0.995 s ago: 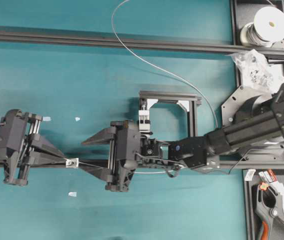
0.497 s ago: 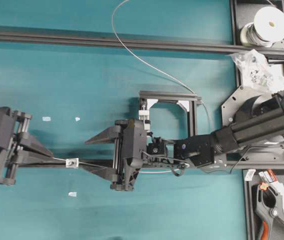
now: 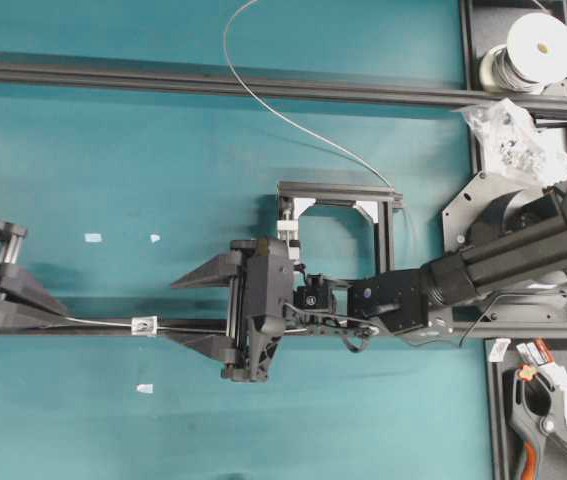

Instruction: Insert the wire through the hole in the metal fitting.

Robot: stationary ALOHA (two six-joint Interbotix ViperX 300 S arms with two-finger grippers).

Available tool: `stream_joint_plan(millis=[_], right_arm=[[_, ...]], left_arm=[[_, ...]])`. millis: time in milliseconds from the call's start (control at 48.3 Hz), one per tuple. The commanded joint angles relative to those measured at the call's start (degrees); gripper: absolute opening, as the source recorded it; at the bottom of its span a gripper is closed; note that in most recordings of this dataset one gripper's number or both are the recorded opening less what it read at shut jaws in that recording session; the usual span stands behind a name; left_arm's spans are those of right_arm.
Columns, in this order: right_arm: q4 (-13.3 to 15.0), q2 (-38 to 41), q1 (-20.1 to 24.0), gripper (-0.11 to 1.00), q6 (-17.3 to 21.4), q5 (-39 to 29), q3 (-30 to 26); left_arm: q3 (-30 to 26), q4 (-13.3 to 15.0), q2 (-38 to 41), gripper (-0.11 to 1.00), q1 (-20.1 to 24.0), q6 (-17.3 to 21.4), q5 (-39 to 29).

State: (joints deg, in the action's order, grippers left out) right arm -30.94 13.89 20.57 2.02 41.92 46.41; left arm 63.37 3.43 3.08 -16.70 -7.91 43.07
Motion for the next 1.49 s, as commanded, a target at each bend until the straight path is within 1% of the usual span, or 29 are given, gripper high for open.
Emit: stream_joint_plan(millis=[0,332,456,684,953,1202,1264,1347,1368,1471], right_arm=[[0.1,-1.8,0.1,0.88,0.0,0.3,-0.4],[0.1,-1.8,0.1,0.88,-0.1,0.3,-0.4],[0.1,-1.8,0.1,0.88,-0.1,0.3,-0.4],[0.1,-1.8,0.1,0.87,-0.1,0.3,-0.4],[0.1,-1.8,0.1,0.87,-0.2,0.3,-0.4],[0.1,-1.8,0.1,0.87,-0.1,0.3,-0.4],[0.1,-1.8,0.1,0.87,-0.2,0.3,-0.4],[0.1,-1.8,0.1,0.87,-0.1,0.3,-0.5],[0.1,-1.8,0.1,0.87,-0.1,0.3,-0.5],[0.1,-1.8,0.1,0.87,-0.1,0.3,-0.5]], left_arm=[[1.1,-0.1,-2.9,-0.10,-0.4,-0.1,-0.2],[7.0,-0.2,-10.0,-0.10,-1.1,-0.1,-2.3],[7.9,-0.2,-12.1,-0.10,-2.0,-0.1,-4.5],[7.9,-0.2,-14.1,-0.10,-3.3,-0.2,-9.3],[6.3,-0.2,-13.7,-0.10,-3.3,0.0,-9.1],[6.2,-0.1,-13.7,-0.10,-3.1,-0.2,-9.1],[6.2,-0.1,-13.7,-0.07,-2.9,-0.3,-9.0],[6.4,-0.1,-13.7,0.02,-2.3,-0.6,-9.1],[6.6,-0.1,-13.7,0.05,-2.1,-0.8,-9.1],[7.0,-0.1,-13.7,0.28,-1.7,-1.5,-9.1]])
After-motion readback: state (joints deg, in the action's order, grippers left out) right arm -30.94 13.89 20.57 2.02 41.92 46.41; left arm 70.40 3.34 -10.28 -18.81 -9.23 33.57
